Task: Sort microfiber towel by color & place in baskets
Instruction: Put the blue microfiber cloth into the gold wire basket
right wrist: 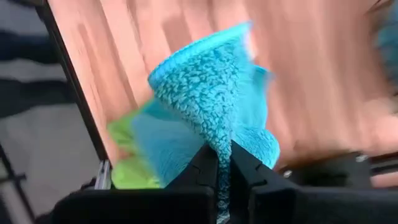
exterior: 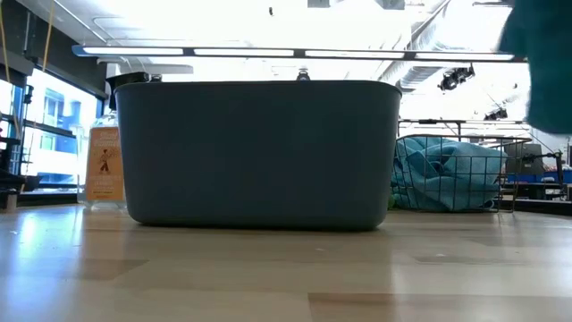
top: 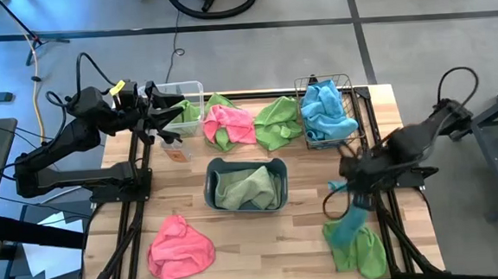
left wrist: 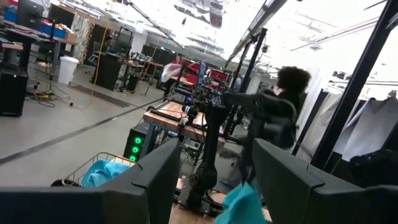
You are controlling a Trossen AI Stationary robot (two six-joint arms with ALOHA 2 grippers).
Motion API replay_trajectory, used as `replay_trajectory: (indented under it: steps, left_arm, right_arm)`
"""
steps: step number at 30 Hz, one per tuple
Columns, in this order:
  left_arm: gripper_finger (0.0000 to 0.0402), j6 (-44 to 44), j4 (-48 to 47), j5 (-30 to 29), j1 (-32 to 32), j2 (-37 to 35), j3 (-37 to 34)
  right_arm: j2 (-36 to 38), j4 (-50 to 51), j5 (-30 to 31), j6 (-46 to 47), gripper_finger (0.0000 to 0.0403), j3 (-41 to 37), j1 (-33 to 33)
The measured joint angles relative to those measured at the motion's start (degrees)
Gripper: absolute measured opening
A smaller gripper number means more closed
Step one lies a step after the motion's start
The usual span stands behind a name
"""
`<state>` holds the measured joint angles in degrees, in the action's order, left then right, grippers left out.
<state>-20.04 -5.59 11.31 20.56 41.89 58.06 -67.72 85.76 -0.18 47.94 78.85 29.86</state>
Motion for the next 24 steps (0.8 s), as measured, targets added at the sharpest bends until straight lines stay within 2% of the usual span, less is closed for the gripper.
replay_trajectory:
  steps: [3, 6, 13, 18, 24]
  left_arm:
    - [0.0190, -0.7, 0.6, 0.0, 0.0, 0.0, 0.0]
    - [0.0190, -0.8, 2.2, 0.0, 0.0, 0.0, 0.0]
    - [0.0190, -0.8, 5.1, 0.0, 0.0, 0.0, 0.0]
    - [0.0190, -0.8, 5.9, 0.0, 0.0, 0.0, 0.0]
    - [0.0190, -0.9, 5.9, 0.0, 0.0, 0.0, 0.0]
  right_arm:
    - [0.9, 4.3, 4.1, -1.8, 0.0001, 5.0, -1.1]
    - [1.4, 3.9, 8.8, -7.0, 0.0001, 9.6, -2.2]
    - [1.4, -4.8, 20.5, -17.8, 0.0000, 17.2, -6.8]
    - [1.4, -15.5, 21.8, -27.0, 0.0000, 14.3, -10.3]
    - [1.4, -31.5, 20.7, -35.4, 0.0000, 2.7, -15.4]
